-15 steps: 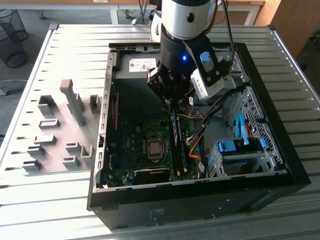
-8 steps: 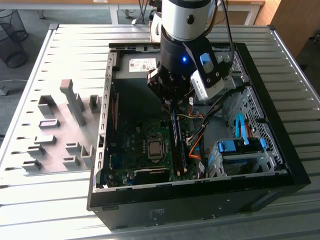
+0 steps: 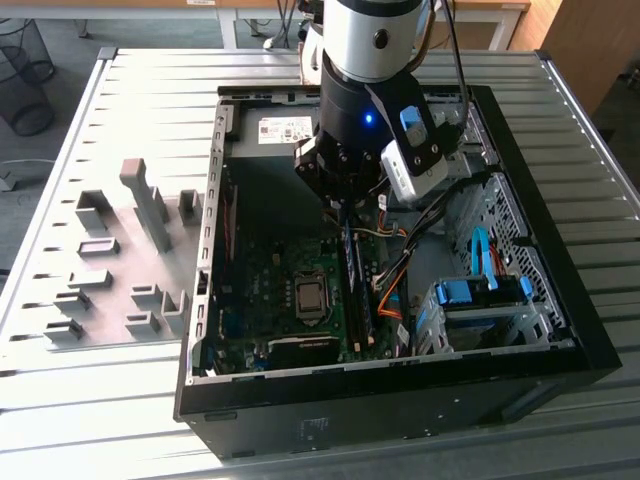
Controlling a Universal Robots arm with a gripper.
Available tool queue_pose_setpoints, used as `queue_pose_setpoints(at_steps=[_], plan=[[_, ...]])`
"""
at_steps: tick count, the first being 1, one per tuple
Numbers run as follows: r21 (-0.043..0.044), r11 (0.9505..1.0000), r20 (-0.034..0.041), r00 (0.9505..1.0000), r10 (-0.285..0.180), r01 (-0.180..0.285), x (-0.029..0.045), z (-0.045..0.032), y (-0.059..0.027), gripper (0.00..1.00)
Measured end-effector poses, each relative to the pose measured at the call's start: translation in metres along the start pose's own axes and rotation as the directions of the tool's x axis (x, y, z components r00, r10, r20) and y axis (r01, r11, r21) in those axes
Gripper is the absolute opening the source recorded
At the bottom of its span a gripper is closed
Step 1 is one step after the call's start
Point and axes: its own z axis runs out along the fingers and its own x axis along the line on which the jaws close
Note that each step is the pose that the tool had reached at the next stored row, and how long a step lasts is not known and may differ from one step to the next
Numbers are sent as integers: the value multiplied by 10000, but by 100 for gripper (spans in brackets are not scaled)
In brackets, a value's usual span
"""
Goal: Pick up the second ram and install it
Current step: 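Insert the second ram into the second slot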
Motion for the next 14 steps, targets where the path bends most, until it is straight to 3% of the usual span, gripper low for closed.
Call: queue_pose_setpoints(at_steps=[3,8,14], plan=[[-6,10000,-5,10000,-1,1,-2,14,-1,14],[-4,10000,-122,9999,1,-1,-70,91,-3,14],[-3,10000,-136,9999,2,-2,-128,201,-6,14]])
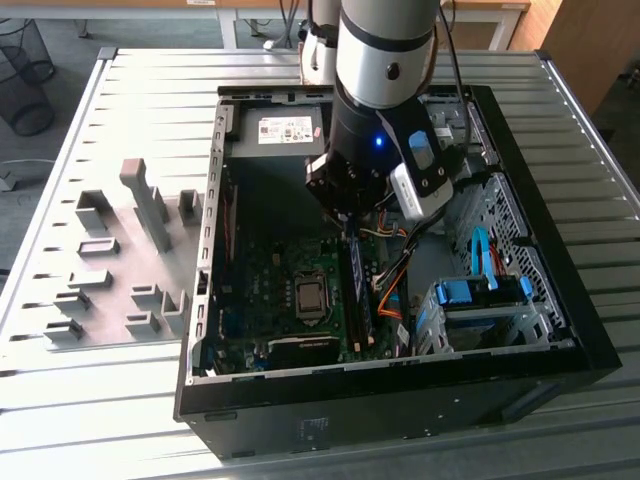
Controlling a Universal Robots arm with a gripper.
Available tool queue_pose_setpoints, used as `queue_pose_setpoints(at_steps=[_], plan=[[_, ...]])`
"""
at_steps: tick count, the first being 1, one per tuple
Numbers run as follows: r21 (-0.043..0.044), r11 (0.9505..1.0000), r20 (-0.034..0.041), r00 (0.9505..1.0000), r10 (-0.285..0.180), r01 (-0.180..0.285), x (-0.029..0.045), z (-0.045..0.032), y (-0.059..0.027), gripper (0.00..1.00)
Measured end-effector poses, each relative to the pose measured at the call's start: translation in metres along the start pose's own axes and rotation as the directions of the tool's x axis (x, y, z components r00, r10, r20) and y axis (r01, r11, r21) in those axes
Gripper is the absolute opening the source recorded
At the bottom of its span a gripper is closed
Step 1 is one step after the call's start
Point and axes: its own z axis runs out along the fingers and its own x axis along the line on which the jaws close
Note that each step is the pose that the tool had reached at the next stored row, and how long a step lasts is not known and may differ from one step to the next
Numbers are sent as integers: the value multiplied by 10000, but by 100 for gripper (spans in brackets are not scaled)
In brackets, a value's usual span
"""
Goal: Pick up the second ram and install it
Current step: 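Insert the second ram into the second slot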
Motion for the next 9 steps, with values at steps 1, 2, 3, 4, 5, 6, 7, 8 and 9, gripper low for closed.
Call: queue_pose_setpoints(at_steps=[1,2,3,4,5,6,7,8,9], plan=[[0,10000,0,10000,1,-1,-2,18,-1,14],[1,10000,0,10000,2,-2,-3,36,-1,14],[0,10000,0,10000,1,-1,-4,54,-4,14],[0,10000,0,10000,0,0,-6,73,-11,14],[0,10000,0,10000,0,0,-6,91,-19,14],[1,10000,0,10000,0,0,-6,108,-30,14],[0,10000,0,10000,2,-2,-7,126,-41,14],[-1,10000,1,10000,5,-5,-7,144,-50,14],[-1,10000,1,10000,7,-7,-6,162,-54,14]])
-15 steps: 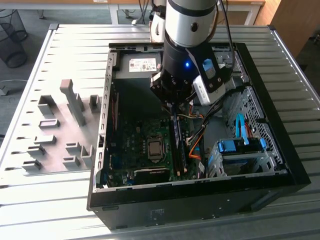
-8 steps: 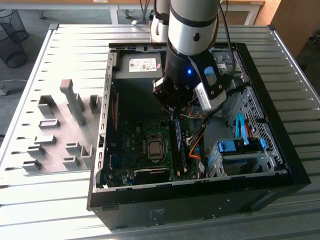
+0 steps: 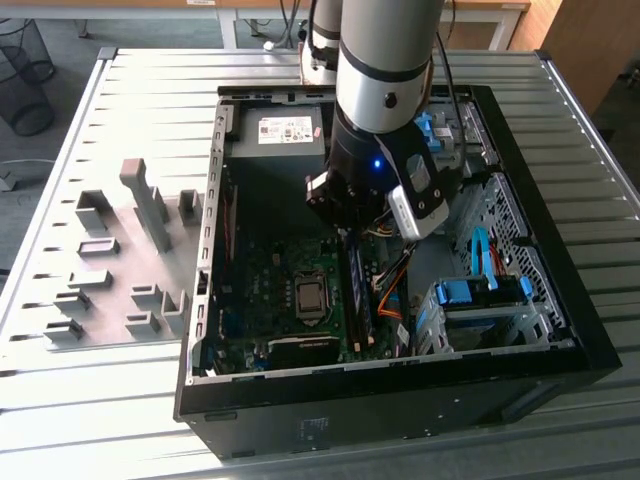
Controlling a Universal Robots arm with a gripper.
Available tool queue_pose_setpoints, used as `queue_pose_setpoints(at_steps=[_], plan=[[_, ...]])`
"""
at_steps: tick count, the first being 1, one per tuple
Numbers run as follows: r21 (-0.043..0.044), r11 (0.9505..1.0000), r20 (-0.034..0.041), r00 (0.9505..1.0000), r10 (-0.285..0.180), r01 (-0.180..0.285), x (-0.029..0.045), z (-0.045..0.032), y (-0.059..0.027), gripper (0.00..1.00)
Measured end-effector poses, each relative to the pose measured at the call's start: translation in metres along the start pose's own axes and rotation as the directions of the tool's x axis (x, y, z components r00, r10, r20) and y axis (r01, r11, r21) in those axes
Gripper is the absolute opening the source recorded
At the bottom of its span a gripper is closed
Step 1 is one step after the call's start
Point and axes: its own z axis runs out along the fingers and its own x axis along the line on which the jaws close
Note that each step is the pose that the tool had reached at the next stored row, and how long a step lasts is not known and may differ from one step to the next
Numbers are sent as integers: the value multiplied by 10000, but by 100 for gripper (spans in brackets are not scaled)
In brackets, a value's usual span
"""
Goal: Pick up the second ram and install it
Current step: 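Insert the second ram into the second slot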
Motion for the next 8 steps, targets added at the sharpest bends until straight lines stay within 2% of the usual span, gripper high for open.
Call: queue_pose_setpoints(at_steps=[4,8], plan=[[1,10000,1,10000,28,-28,-1,72,-5,14],[3,10000,0,10000,29,-29,-1,77,-5,14]])
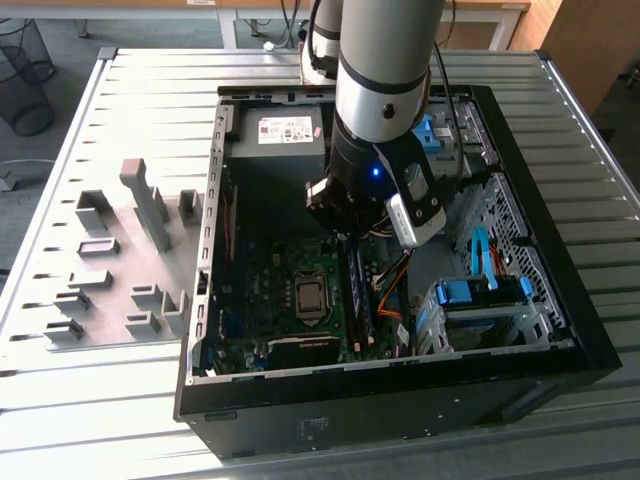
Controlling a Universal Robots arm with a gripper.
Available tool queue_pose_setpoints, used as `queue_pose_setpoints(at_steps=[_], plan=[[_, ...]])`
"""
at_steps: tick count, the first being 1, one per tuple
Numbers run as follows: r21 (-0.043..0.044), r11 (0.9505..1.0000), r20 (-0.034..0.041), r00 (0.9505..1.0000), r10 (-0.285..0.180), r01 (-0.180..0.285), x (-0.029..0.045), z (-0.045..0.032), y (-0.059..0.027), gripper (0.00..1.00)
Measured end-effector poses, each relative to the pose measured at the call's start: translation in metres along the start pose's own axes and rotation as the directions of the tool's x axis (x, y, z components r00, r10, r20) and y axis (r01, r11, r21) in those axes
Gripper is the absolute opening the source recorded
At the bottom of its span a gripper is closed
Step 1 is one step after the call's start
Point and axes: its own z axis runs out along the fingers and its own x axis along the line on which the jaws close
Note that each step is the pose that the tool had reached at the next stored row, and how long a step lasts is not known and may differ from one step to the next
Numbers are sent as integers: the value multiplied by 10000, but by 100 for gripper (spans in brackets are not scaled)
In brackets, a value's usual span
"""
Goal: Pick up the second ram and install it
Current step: 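Insert the second ram into the second slot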
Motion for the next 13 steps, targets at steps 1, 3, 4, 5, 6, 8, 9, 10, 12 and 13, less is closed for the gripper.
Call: queue_pose_setpoints(at_steps=[1,3,4,5,6,8,9,10,12,13], plan=[[-2,10000,0,10000,0,0,0,1,0,14],[-2,10000,0,10000,0,0,0,5,0,14],[-2,10000,0,10000,0,0,0,9,0,14],[-2,10000,0,10000,0,0,0,10,0,14],[-2,10000,0,10000,0,0,0,10,0,14],[-1,10000,0,10000,0,0,0,11,0,14],[-2,10000,0,10000,0,0,0,11,0,14],[-2,10000,0,10000,0,0,0,12,0,14],[-1,10000,0,10000,0,0,0,13,0,14],[-1,10000,0,10000,-1,1,0,13,0,14]])
